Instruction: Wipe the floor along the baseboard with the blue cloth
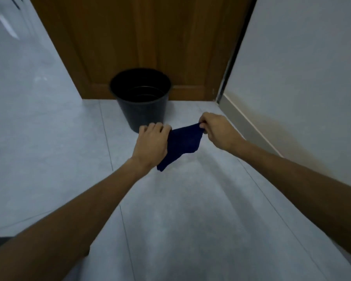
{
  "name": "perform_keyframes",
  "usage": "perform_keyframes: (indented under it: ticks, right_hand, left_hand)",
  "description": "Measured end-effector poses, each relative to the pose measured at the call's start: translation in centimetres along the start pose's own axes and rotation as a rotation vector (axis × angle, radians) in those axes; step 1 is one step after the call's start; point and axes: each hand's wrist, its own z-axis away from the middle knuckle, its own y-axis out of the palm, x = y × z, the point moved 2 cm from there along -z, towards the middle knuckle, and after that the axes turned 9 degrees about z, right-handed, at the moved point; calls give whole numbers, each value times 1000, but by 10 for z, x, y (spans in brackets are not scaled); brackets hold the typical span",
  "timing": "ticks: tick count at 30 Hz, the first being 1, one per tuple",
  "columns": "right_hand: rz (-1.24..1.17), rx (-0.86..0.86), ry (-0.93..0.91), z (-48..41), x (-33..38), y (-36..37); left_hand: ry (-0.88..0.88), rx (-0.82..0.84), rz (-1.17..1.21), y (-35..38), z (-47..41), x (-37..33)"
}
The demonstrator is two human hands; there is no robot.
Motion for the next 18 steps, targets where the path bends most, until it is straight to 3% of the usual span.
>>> perform_keyframes:
  ticks: [8, 14, 18]
  right_hand:
    - [-52, -128, -18, -142, 38, -19]
    - [-200, -180, 16, -234, 33, 26]
    - [-222, -164, 129, -286, 23, 66]
  left_hand:
    - [-28, -60, -21, -52, -104, 100]
    - [-48, -107, -43, -33, -175, 178]
    - [-167, 3, -153, 1, -214, 217]
